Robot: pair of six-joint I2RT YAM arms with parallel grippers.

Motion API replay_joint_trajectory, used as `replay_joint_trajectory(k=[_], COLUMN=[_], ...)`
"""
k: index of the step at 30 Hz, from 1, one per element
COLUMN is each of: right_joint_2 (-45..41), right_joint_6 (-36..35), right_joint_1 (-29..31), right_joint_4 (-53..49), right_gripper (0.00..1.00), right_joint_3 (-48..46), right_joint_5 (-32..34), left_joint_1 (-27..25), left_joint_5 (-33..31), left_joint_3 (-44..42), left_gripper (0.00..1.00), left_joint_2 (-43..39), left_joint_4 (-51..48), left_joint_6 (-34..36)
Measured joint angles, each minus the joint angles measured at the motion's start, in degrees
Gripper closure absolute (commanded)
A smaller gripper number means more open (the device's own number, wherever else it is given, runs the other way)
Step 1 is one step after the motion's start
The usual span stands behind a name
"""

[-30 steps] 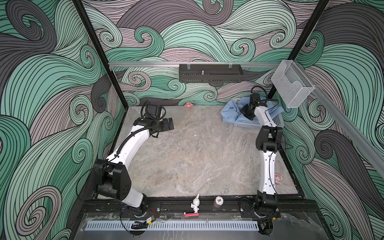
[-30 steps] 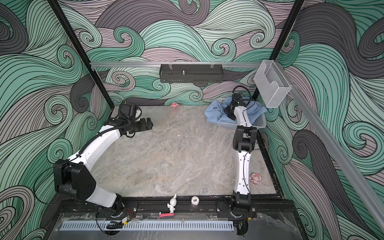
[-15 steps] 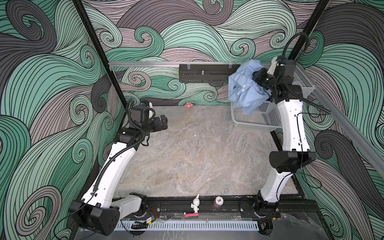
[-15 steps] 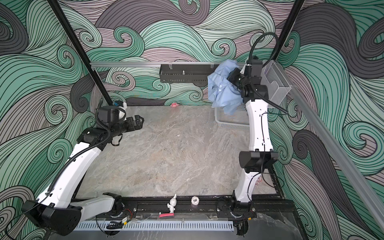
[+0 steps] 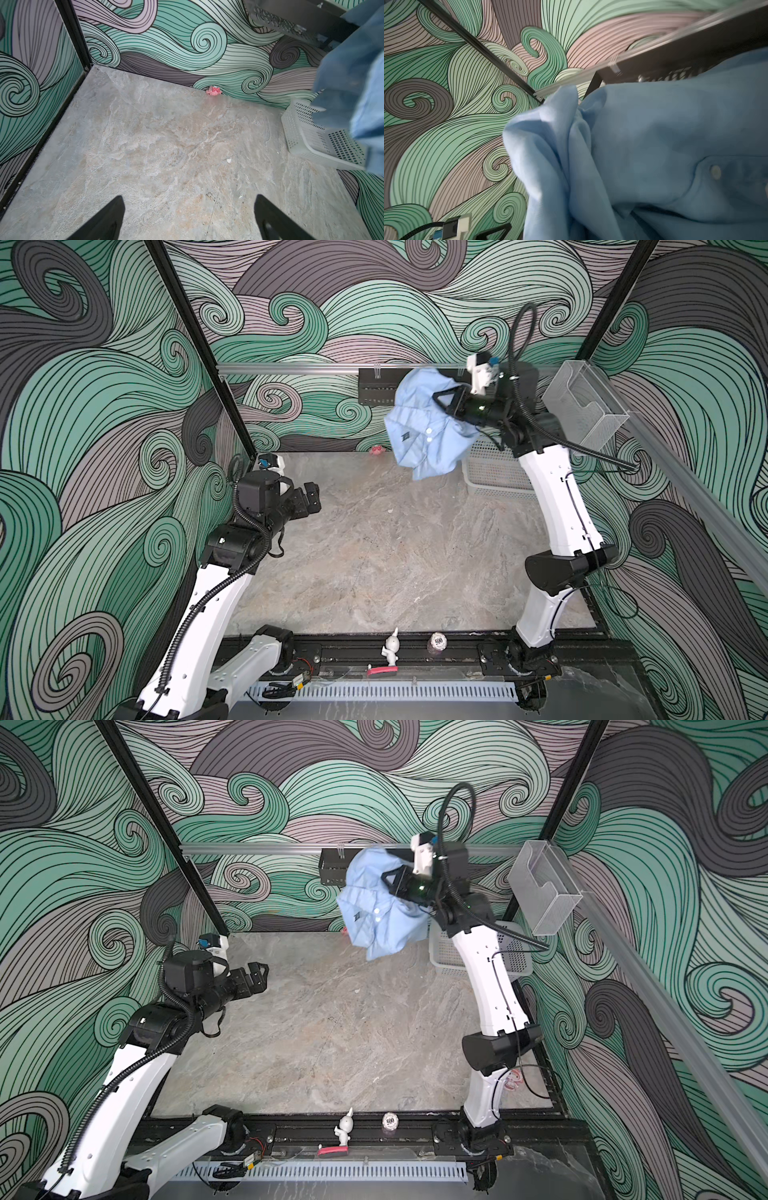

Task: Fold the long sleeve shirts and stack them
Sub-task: 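Lift the blue shirt out of the basket and lower it onto the table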

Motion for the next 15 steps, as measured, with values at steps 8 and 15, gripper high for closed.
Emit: replay_joint_trajectory(k=[8,15], right_joint_2=[-0.28,-0.39], right_joint_6=[20.04,40.61], right_joint_1=[11.58,14.38], right_joint_4=[23.41,49.66], right_gripper=[1.0,0.99], right_joint_3=[-24.13,-44.57], right_joint_5=[-6.71,-11.17], left_joint_1=[1.05,1.09], left_joint_5=[-4.63,-6.86], left_joint_3=[-0.61,-1.75], left_gripper=[0.01,0.01], left_joint_2=[-4.39,-6.23], left_joint_4=[-1.05,-0.85], left_joint_6=[-1.29,-1.92])
